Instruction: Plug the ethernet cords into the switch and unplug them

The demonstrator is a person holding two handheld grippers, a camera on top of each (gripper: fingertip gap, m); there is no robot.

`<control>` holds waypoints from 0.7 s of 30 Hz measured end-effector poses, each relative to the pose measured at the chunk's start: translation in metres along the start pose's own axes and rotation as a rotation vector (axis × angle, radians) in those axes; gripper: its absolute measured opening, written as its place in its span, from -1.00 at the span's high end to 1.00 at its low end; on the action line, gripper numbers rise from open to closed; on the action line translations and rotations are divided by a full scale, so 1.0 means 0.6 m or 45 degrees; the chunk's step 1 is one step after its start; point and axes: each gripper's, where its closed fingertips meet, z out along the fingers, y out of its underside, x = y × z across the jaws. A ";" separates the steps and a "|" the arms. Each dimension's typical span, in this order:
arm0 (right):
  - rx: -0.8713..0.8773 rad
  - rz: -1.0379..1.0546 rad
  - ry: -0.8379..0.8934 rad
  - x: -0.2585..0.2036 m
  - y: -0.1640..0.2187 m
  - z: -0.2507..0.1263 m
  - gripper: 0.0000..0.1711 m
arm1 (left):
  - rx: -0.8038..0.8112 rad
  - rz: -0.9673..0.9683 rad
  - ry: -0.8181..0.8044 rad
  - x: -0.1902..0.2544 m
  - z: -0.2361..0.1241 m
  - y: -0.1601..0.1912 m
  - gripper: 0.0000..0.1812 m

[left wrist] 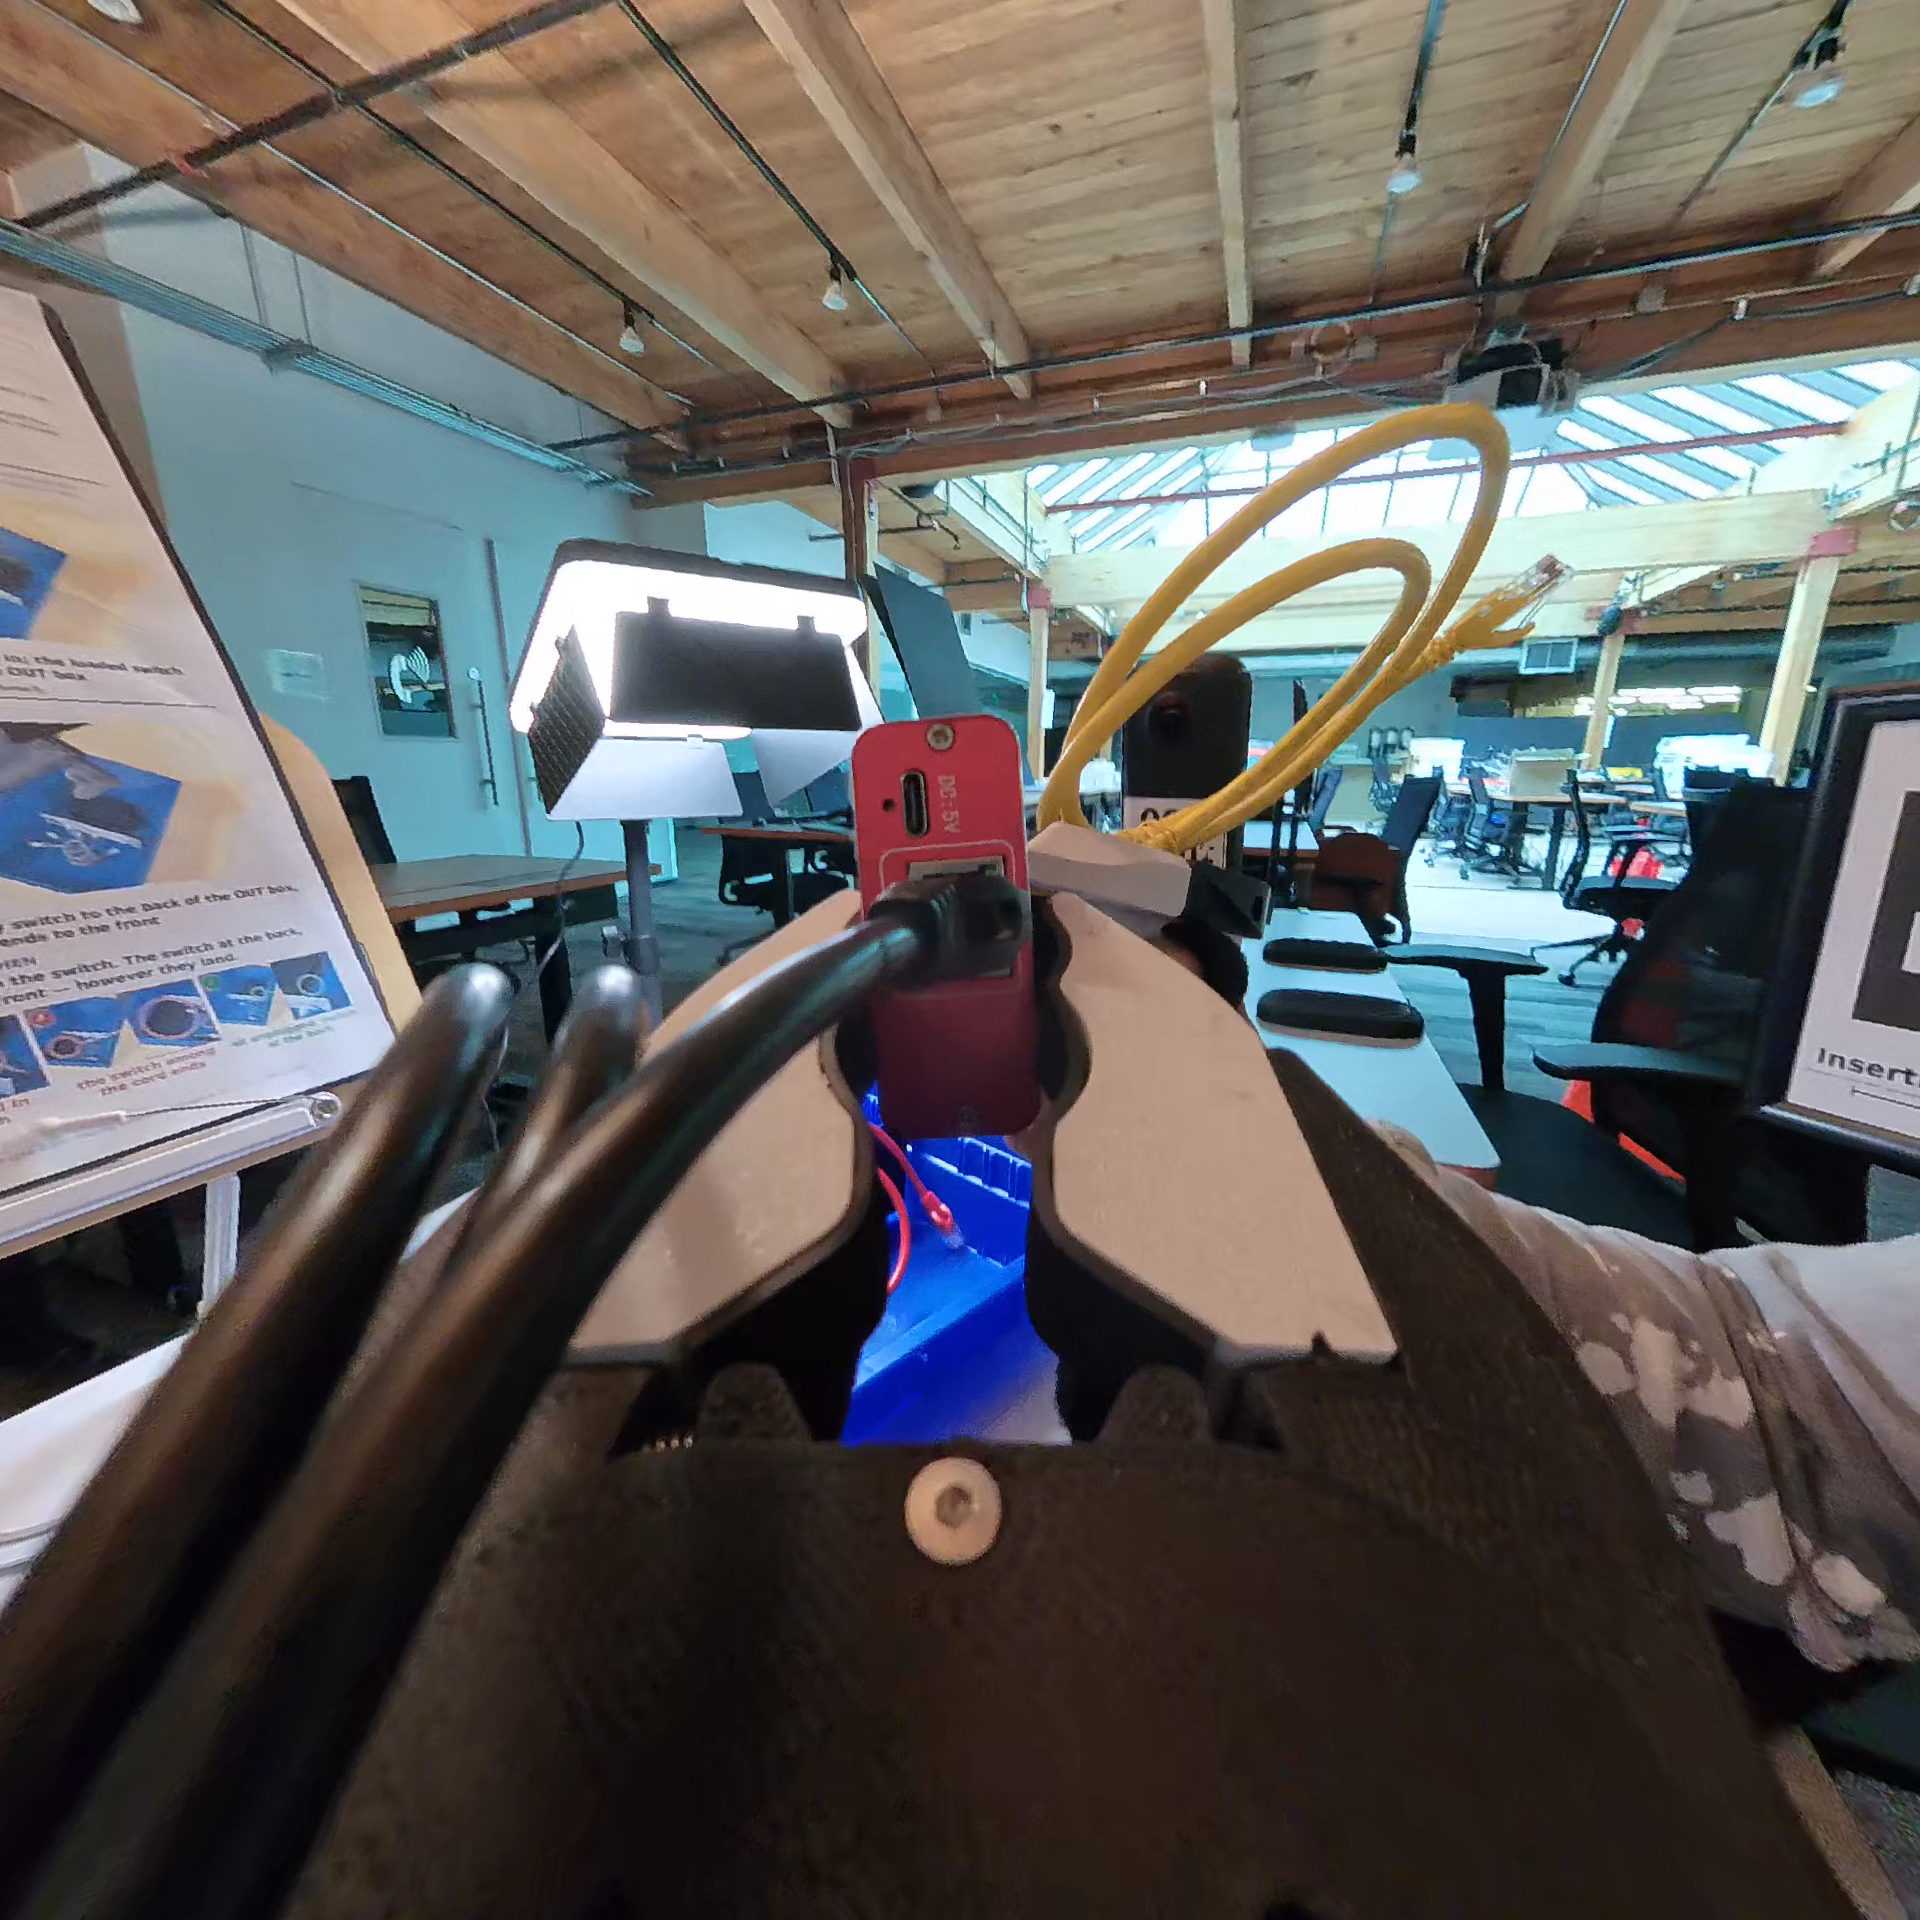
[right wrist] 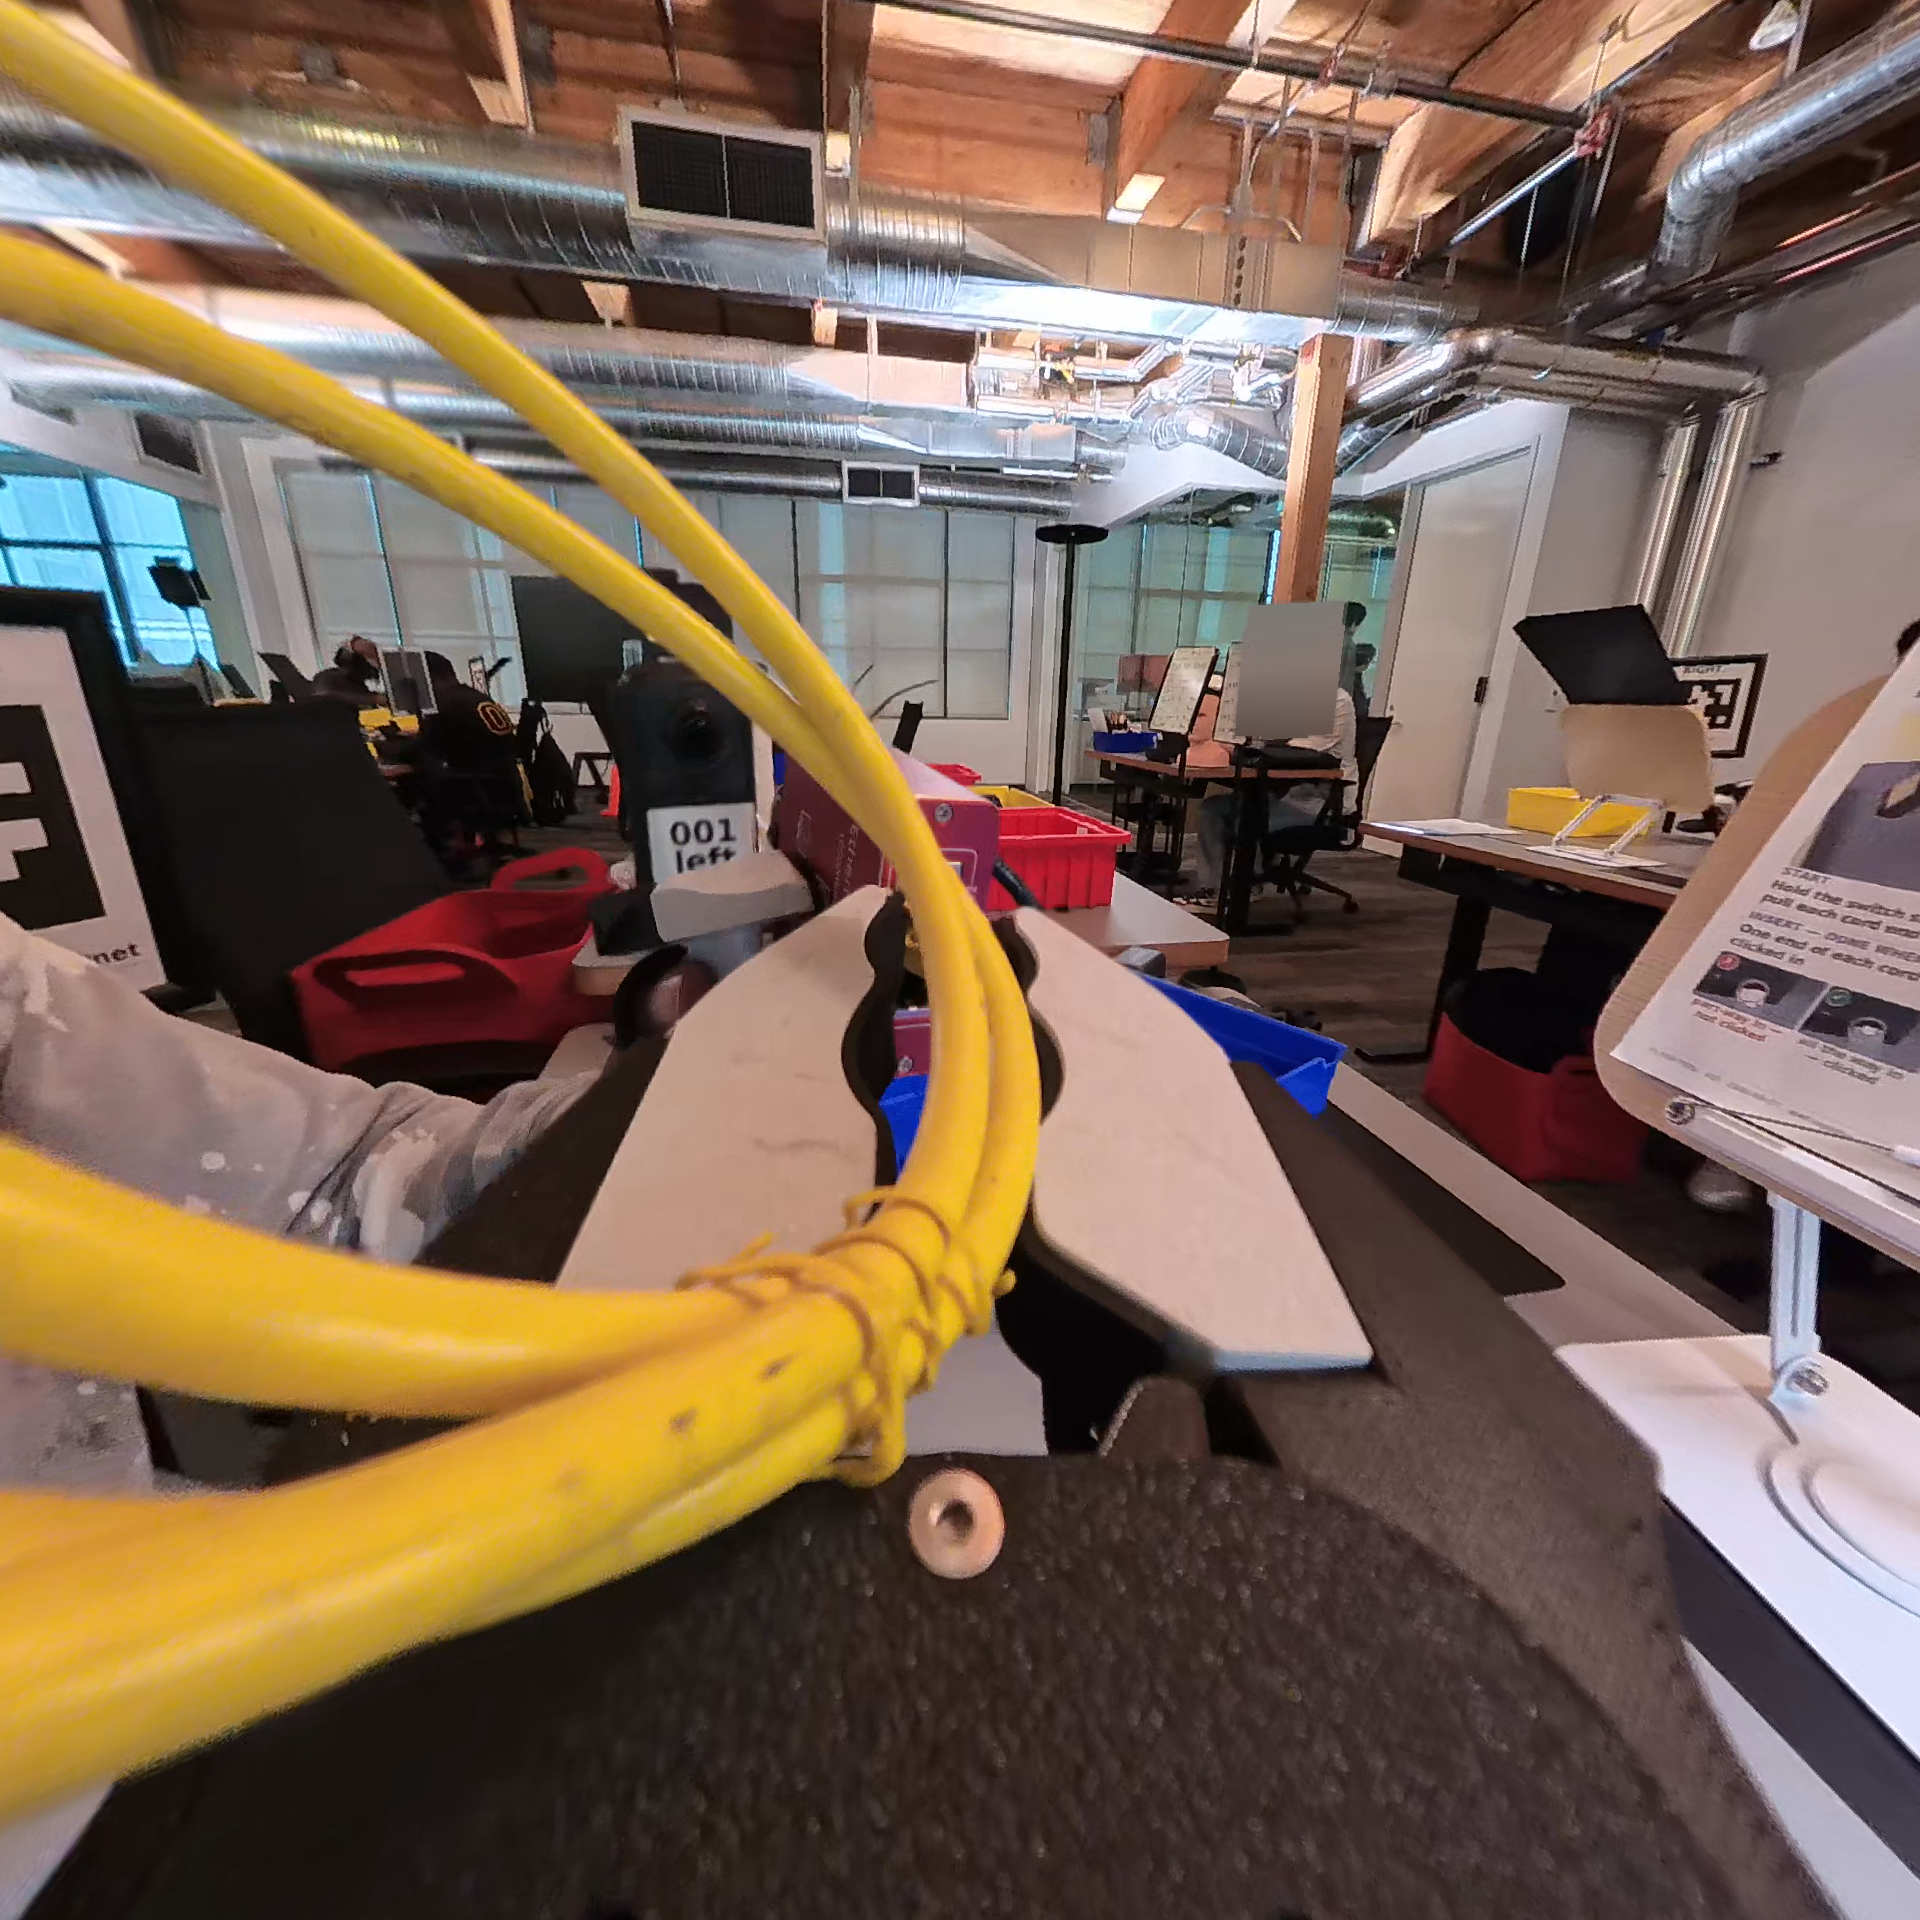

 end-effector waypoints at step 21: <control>-1.291 0.570 0.690 0.228 0.185 -0.369 0.85 | -0.090 -0.094 -0.091 -0.114 -0.097 -0.072 0.71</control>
